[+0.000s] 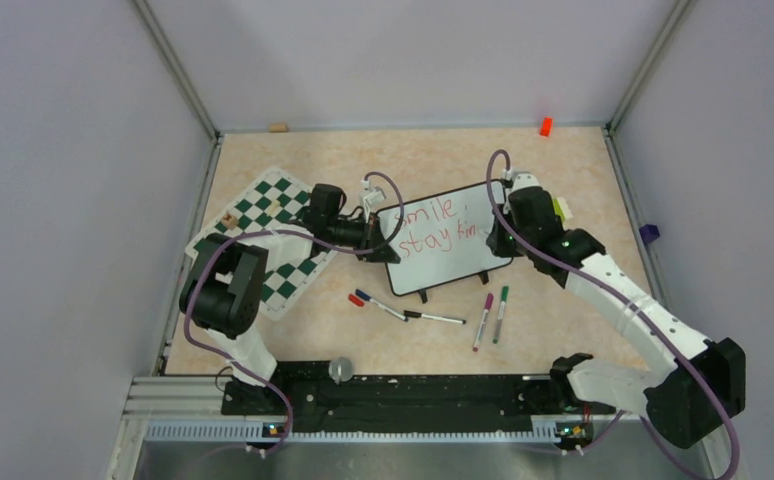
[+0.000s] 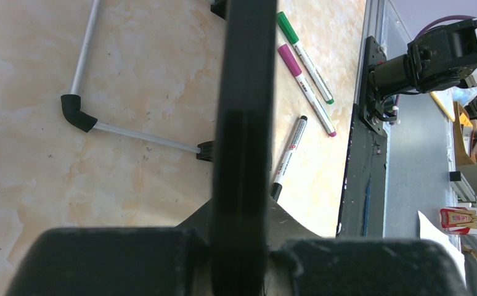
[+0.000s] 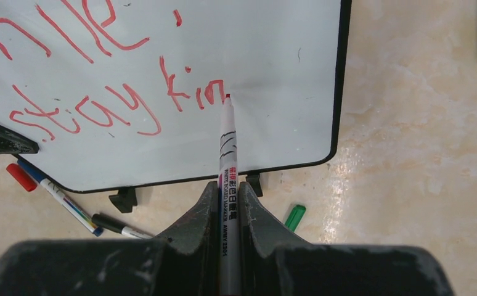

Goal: Write a sentence on the whiteboard

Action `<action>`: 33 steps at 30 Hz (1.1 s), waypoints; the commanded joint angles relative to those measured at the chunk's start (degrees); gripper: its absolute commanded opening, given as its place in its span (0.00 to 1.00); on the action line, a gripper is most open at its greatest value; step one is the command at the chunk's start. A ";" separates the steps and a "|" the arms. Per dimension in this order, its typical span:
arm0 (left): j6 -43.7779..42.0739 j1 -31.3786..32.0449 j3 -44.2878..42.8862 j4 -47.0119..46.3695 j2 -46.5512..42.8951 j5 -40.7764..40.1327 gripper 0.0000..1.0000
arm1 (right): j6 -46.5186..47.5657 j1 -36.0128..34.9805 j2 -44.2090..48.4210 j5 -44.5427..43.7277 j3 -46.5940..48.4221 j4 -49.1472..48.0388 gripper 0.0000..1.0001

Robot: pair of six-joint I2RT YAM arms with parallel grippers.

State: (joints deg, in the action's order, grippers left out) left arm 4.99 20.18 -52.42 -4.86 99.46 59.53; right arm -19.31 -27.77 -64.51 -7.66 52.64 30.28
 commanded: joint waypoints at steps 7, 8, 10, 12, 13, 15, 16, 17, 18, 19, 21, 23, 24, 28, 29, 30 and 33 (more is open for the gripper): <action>-0.56 -0.90 -0.31 2.92 -0.59 -5.92 0.00 | -0.01 2.66 0.58 -1.38 3.38 -0.89 0.00; -0.53 -0.90 -0.31 2.93 -0.66 -5.93 0.00 | 0.05 2.70 0.47 -1.30 3.35 -1.11 0.00; -0.52 -0.90 -0.31 2.93 -0.64 -5.94 0.00 | 0.02 2.74 0.15 -0.93 3.43 -1.48 0.00; -0.55 -0.86 -0.32 2.93 -0.65 -5.84 0.00 | 0.00 2.78 -0.24 -0.74 3.52 -1.76 0.00; -0.55 -0.87 -0.31 2.92 -0.62 -5.89 0.00 | 0.04 2.80 -0.40 -0.65 3.63 -1.92 0.00; -0.53 -0.90 -0.31 2.93 -0.67 -5.85 0.00 | 0.09 2.80 -0.70 -0.60 3.77 -2.07 0.00; -0.55 -0.92 -0.31 2.93 -0.63 -5.86 0.00 | 0.07 2.80 -0.79 -0.67 3.91 -2.22 0.00; -0.59 -0.86 -0.35 2.93 -0.62 -5.91 0.00 | 0.11 2.85 -0.96 -0.61 4.02 -2.31 0.00; -0.52 -0.88 -0.32 2.90 -0.61 -5.91 0.00 | 0.07 2.88 -1.09 -0.61 4.07 -2.45 0.00; -0.52 -0.86 -0.31 2.93 -0.64 -5.91 0.00 | 0.18 2.87 -1.44 -0.56 4.07 -2.54 0.00; -0.55 -0.89 -0.31 2.91 -0.65 -5.94 0.00 | 0.26 2.89 -1.81 -0.67 4.35 -2.90 0.00; -0.60 -0.85 -0.30 2.93 -0.68 -5.96 0.00 | 0.33 2.90 -2.43 -0.69 4.63 -3.05 0.00; -0.59 -0.85 -0.31 2.89 -0.68 -6.02 0.00 | 0.34 2.94 -2.58 -0.65 4.72 -3.12 0.00; -0.64 -0.91 -0.32 2.95 -0.64 -6.00 0.00 | 0.39 2.99 -3.02 0.61 4.91 -3.68 0.00; -0.68 -0.86 -0.27 3.00 -0.67 -6.07 0.00 | 0.49 3.02 -3.06 1.11 4.87 -3.77 0.00; -0.69 -0.85 -0.31 2.96 -0.66 -6.16 0.00 | 0.51 3.05 -2.92 1.57 4.83 -3.82 0.00; -0.62 -0.86 -0.31 3.01 -0.69 -6.10 0.00 | 0.61 3.05 -2.69 2.47 4.26 -3.71 0.00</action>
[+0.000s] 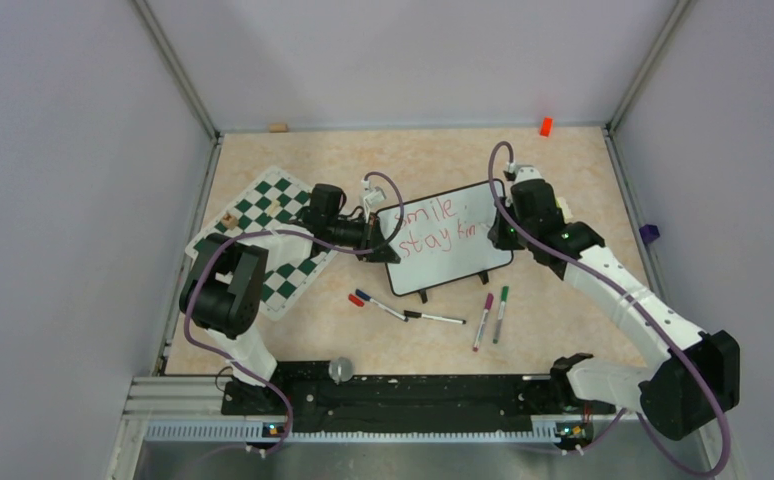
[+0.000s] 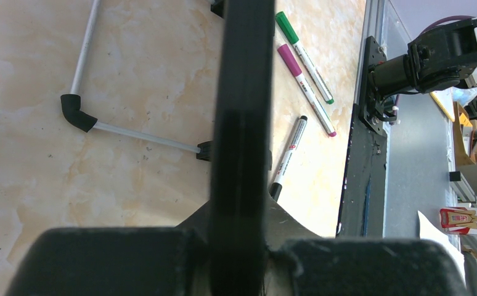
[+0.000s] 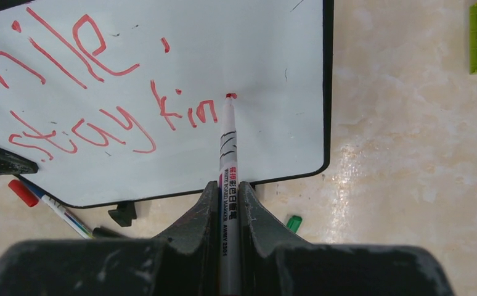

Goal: Write a sentence on the whiteboard

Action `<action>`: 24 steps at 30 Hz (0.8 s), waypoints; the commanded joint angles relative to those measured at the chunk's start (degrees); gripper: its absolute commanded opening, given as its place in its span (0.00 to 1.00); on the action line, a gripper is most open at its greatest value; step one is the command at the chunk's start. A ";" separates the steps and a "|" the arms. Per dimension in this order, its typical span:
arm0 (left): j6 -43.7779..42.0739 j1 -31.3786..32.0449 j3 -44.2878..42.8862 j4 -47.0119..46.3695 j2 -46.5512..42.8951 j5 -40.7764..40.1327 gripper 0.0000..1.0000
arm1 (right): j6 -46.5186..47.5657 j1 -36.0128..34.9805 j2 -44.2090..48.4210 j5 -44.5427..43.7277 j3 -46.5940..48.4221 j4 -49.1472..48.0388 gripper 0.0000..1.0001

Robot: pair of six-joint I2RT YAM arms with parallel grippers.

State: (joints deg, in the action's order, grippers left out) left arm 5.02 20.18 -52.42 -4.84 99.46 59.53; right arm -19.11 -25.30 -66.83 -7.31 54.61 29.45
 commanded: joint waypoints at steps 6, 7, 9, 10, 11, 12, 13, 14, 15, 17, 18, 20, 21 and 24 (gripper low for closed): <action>-0.64 -0.93 -0.31 2.99 -0.65 -6.09 0.00 | 0.27 0.60 0.41 3.09 -0.13 -2.25 0.00; -0.62 -0.92 -0.31 2.96 -0.57 -6.10 0.00 | 0.18 0.57 0.46 3.09 -0.44 -2.07 0.00; -0.67 -0.85 -0.31 2.94 -0.62 -6.09 0.00 | 0.00 0.53 0.93 3.05 -1.05 -1.67 0.00; -0.70 -0.85 -0.40 2.98 -0.59 -6.13 0.00 | -0.12 0.52 1.09 3.13 -1.35 -1.58 0.00; -0.71 -0.87 -0.39 2.98 -0.54 -6.18 0.00 | -0.21 0.51 1.27 3.13 -1.73 -1.49 0.00; -0.68 -0.87 -0.42 2.97 -0.58 -6.20 0.00 | -0.18 0.53 1.49 3.02 -1.97 -1.41 0.00; -0.71 -0.85 -0.42 2.97 -0.54 -6.22 0.00 | -0.16 0.54 1.62 2.90 -2.16 -1.32 0.00; -0.70 -0.89 -0.42 3.06 -0.53 -6.27 0.00 | -0.18 0.55 1.68 2.77 -2.26 -1.16 0.00; -0.75 -0.92 -0.40 3.08 -0.54 -6.27 0.00 | -0.21 0.56 1.69 2.66 -2.35 -1.00 0.00; -0.74 -0.89 -0.42 3.08 -0.55 -6.27 0.00 | -0.22 0.57 1.73 2.31 -2.36 -0.82 0.00; -0.75 -0.85 -0.43 3.04 -0.63 -6.28 0.00 | -0.21 0.58 1.63 2.04 -2.27 -0.80 0.00; -0.72 -0.87 -0.41 3.16 -0.66 -6.27 0.00 | -0.17 0.54 1.55 1.21 -2.04 -0.78 0.00; -0.72 -0.85 -0.38 3.17 -0.65 -6.34 0.00 | -0.23 0.58 1.41 0.86 -1.84 -0.80 0.00; -0.75 -0.88 -0.37 3.13 -0.63 -6.27 0.00 | -0.50 0.69 0.66 -0.28 -0.50 -0.84 0.00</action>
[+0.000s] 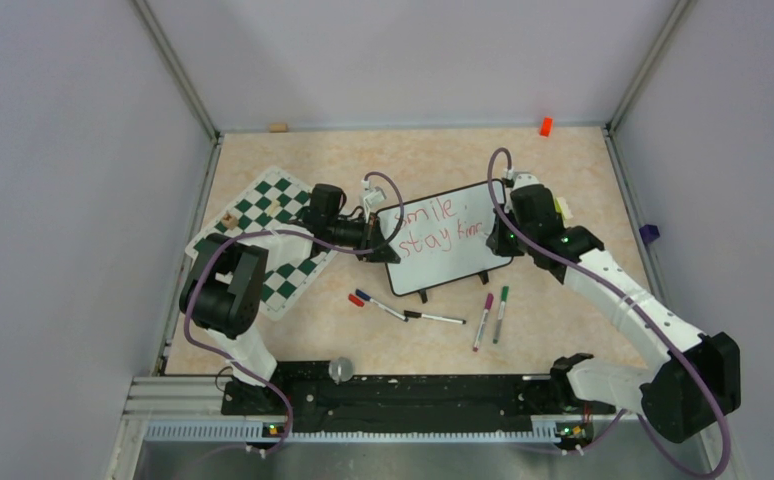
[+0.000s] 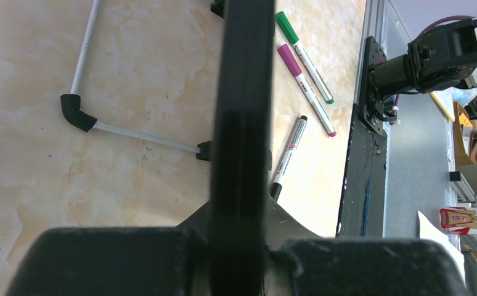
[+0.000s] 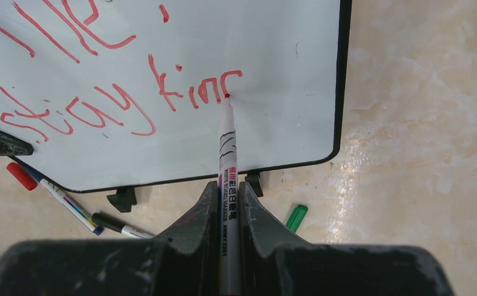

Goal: Write a sentence on the whiteboard

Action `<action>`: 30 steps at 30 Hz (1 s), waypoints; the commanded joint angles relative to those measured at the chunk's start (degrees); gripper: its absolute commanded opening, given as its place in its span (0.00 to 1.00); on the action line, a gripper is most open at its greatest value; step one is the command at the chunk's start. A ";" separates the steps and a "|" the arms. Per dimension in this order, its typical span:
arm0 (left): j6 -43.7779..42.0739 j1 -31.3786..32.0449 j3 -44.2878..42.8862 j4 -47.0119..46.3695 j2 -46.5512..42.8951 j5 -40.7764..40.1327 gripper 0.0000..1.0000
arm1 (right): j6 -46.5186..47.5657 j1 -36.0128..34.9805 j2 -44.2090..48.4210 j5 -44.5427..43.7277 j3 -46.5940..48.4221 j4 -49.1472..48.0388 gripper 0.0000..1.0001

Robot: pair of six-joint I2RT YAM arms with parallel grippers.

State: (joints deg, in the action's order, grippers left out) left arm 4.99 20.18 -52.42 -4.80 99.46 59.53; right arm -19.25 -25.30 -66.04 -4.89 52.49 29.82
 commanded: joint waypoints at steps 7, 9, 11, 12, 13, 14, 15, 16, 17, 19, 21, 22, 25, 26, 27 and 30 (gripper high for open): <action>-0.71 -0.86 -0.40 3.06 -0.50 -6.27 0.00 | -0.06 1.09 -1.86 -4.14 5.03 -1.66 0.00; -0.74 -0.92 -0.42 3.08 -0.50 -6.30 0.00 | 0.01 1.20 -2.42 -3.73 5.69 -2.01 0.00; -0.82 -0.86 -0.40 3.12 -0.50 -6.34 0.00 | -0.01 1.27 -2.93 -3.24 6.26 -2.46 0.00; -0.79 -0.89 -0.46 3.13 -0.50 -6.27 0.00 | 0.01 1.22 -3.25 -3.13 6.57 -2.55 0.00; -0.79 -0.85 -0.47 3.08 -0.37 -6.28 0.00 | 0.03 1.30 -3.62 -3.04 6.90 -2.62 0.00; -0.84 -0.85 -0.48 3.08 -0.38 -6.20 0.00 | 0.05 1.29 -3.84 -3.11 7.27 -2.68 0.00; -0.70 -0.85 -0.49 3.08 -0.33 -6.18 0.00 | 0.01 1.28 -4.11 -3.17 7.68 -2.72 0.00; -0.77 -0.87 -0.53 3.12 -0.27 -6.18 0.00 | 0.03 1.35 -4.38 -3.17 8.03 -2.78 0.00; -0.75 -0.85 -0.56 3.13 -0.27 -6.13 0.00 | 0.11 1.31 -4.60 -3.12 8.43 -2.87 0.00; -0.72 -0.85 -0.55 3.12 -0.31 -6.22 0.00 | 0.12 1.47 -4.87 -3.11 9.17 -2.92 0.00; -0.77 -0.86 -0.49 3.09 -0.43 -6.22 0.00 | 0.09 1.56 -5.18 -3.04 9.73 -2.88 0.00; -0.73 -0.85 -0.49 3.09 -0.43 -6.23 0.00 | 0.10 1.66 -5.23 -3.03 9.99 -2.87 0.00; -0.70 -0.86 -0.51 3.06 -0.46 -6.12 0.00 | 0.16 1.82 -5.35 -2.78 10.41 -2.88 0.00; -0.71 -0.85 -0.53 3.11 -0.38 -6.12 0.00 | 0.17 1.84 -5.40 -2.72 10.59 -2.89 0.00; -0.70 -0.87 -0.49 3.13 -0.40 -6.20 0.00 | 0.19 1.90 -5.47 -2.67 10.70 -2.88 0.00; -0.75 -0.90 -0.49 3.11 -0.35 -6.18 0.00 | 0.14 1.86 -5.23 -2.35 10.54 -2.88 0.00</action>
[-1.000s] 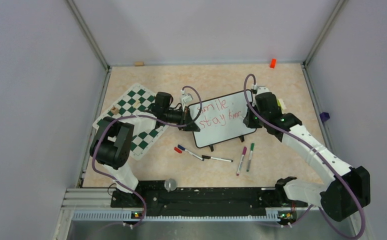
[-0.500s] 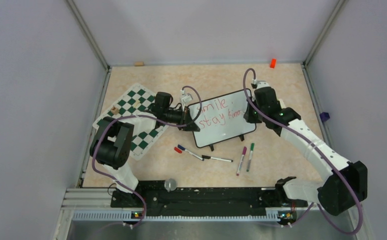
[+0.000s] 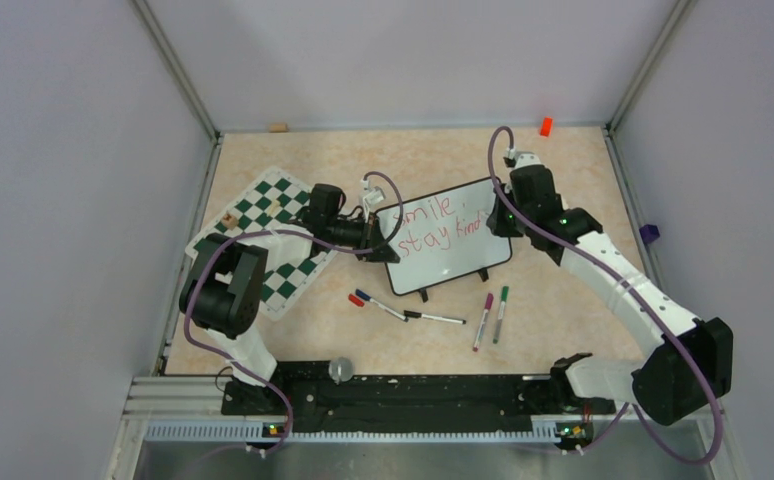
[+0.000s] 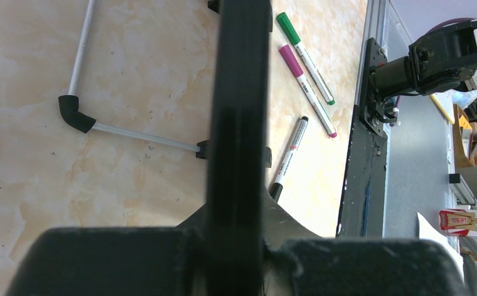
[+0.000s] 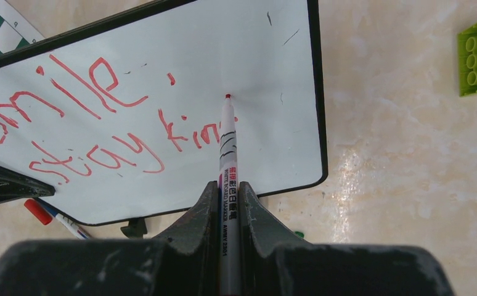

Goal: Write a sentence on the whiteboard

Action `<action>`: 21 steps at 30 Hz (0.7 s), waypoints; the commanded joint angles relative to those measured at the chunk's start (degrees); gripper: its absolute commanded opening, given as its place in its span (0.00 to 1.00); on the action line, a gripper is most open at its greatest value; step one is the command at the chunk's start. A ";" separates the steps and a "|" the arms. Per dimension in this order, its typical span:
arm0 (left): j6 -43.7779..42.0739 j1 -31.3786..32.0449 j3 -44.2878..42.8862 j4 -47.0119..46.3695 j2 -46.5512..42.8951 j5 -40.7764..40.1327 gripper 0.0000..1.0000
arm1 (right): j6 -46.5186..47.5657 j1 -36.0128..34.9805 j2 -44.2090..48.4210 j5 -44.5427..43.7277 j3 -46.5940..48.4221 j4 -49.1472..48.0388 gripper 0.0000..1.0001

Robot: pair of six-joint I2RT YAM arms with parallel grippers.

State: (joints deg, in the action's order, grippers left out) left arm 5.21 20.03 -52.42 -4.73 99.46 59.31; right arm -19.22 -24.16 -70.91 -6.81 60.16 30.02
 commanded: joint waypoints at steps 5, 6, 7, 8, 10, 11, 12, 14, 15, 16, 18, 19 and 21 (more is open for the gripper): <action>-1.06 -0.77 -0.49 3.21 -0.59 -6.08 0.00 | -0.10 0.77 0.87 0.25 0.03 -3.06 0.00; -1.00 -0.74 -0.49 3.16 -0.51 -6.05 0.00 | -0.16 0.76 1.21 0.46 -0.96 -3.12 0.00; -1.05 -0.70 -0.49 3.23 -0.57 -6.05 0.00 | -0.30 0.71 1.44 0.72 -1.60 -3.08 0.00; -1.01 -0.72 -0.49 3.19 -0.58 -6.06 0.00 | -0.43 0.72 1.75 0.96 -2.30 -3.04 0.00; -1.01 -0.72 -0.49 3.15 -0.53 -5.98 0.00 | -0.65 0.77 2.42 1.40 -3.59 -3.05 0.00; -1.01 -0.70 -0.49 3.13 -0.58 -5.97 0.00 | -0.71 0.78 2.74 1.48 -4.19 -3.09 0.00; -1.05 -0.70 -0.49 3.15 -0.63 -5.99 0.00 | -0.77 0.72 3.11 1.53 -4.70 -3.07 0.00; -0.95 -0.71 -0.49 3.15 -0.58 -5.89 0.00 | -0.80 0.78 3.73 1.81 -5.82 -3.10 0.00; -0.96 -0.70 -0.49 3.14 -0.57 -5.90 0.00 | -0.83 0.74 3.93 1.91 -6.25 -3.01 0.00; -0.99 -0.70 -0.49 3.08 -0.54 -5.98 0.00 | -0.85 0.78 4.14 1.96 -6.76 -2.97 0.00; -0.91 -0.70 -0.46 3.13 -0.64 -5.98 0.00 | -0.97 0.77 4.36 1.91 -7.38 -2.72 0.00; -0.99 -0.70 -0.45 3.10 -0.65 -5.96 0.00 | -0.99 0.76 4.46 1.83 -7.61 -2.70 0.00; -1.01 -0.72 -0.40 3.15 -0.74 -6.03 0.00 | -0.99 0.75 4.74 1.77 -7.71 -2.63 0.00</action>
State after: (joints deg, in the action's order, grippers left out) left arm 5.21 20.03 -52.42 -4.71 99.46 59.31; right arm -19.70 -24.08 -67.33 -5.26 53.10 28.84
